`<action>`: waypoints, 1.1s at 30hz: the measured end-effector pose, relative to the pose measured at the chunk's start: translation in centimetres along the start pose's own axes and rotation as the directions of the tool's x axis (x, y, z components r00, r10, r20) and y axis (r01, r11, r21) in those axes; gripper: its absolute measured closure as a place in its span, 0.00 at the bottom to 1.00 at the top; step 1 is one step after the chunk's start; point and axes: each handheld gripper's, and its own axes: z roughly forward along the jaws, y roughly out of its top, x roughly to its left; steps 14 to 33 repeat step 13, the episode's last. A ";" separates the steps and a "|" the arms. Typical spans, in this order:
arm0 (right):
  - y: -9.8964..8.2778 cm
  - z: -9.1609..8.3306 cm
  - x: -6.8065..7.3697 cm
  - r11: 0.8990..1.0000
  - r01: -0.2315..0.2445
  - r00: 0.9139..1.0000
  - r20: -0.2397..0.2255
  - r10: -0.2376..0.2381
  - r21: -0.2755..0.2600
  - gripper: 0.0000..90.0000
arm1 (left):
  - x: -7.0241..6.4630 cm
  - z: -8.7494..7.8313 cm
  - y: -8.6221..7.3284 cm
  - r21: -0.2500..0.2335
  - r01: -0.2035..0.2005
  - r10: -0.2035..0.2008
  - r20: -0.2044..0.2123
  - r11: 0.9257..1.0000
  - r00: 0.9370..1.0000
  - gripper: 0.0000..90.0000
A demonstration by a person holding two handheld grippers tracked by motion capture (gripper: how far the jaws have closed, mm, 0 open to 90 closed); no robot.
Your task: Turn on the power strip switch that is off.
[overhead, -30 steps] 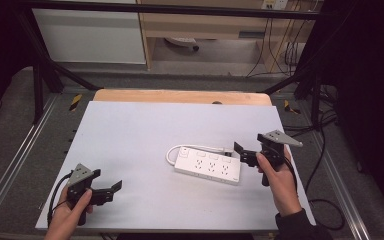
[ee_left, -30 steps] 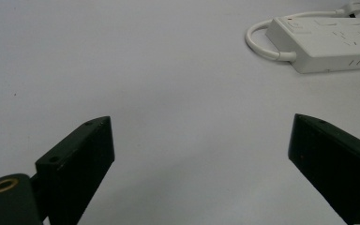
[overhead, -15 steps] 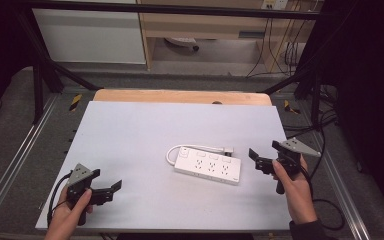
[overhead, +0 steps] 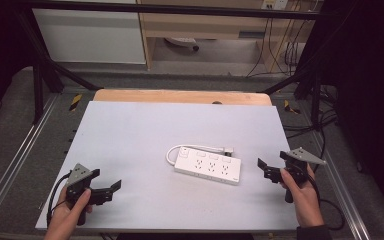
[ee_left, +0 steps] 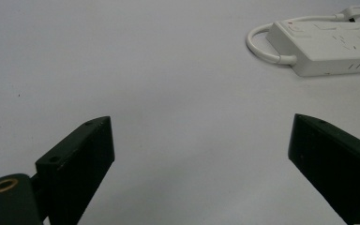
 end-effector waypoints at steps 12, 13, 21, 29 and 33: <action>-1.9 2.0 -0.1 0.995 0.023 1.000 0.010 -0.024 0.099 0.05 | -0.1 0.1 0.0 0.007 -0.005 0.005 0.003 1.000 1.000 0.08; -2.1 2.2 -0.1 0.994 0.024 1.000 0.009 -0.025 0.109 0.06 | -0.1 0.1 0.0 0.008 -0.005 0.005 0.002 1.000 1.000 0.08; -2.1 2.2 -0.1 0.994 0.024 1.000 0.009 -0.025 0.109 0.06 | -0.1 0.1 0.0 0.008 -0.005 0.005 0.002 1.000 1.000 0.08; -2.1 2.2 -0.1 0.994 0.024 1.000 0.009 -0.025 0.109 0.06 | -0.1 0.1 0.0 0.008 -0.005 0.005 0.002 1.000 1.000 0.08; -2.1 2.2 -0.1 0.994 0.024 1.000 0.009 -0.025 0.109 0.06 | -0.1 0.1 0.0 0.008 -0.005 0.005 0.002 1.000 1.000 0.08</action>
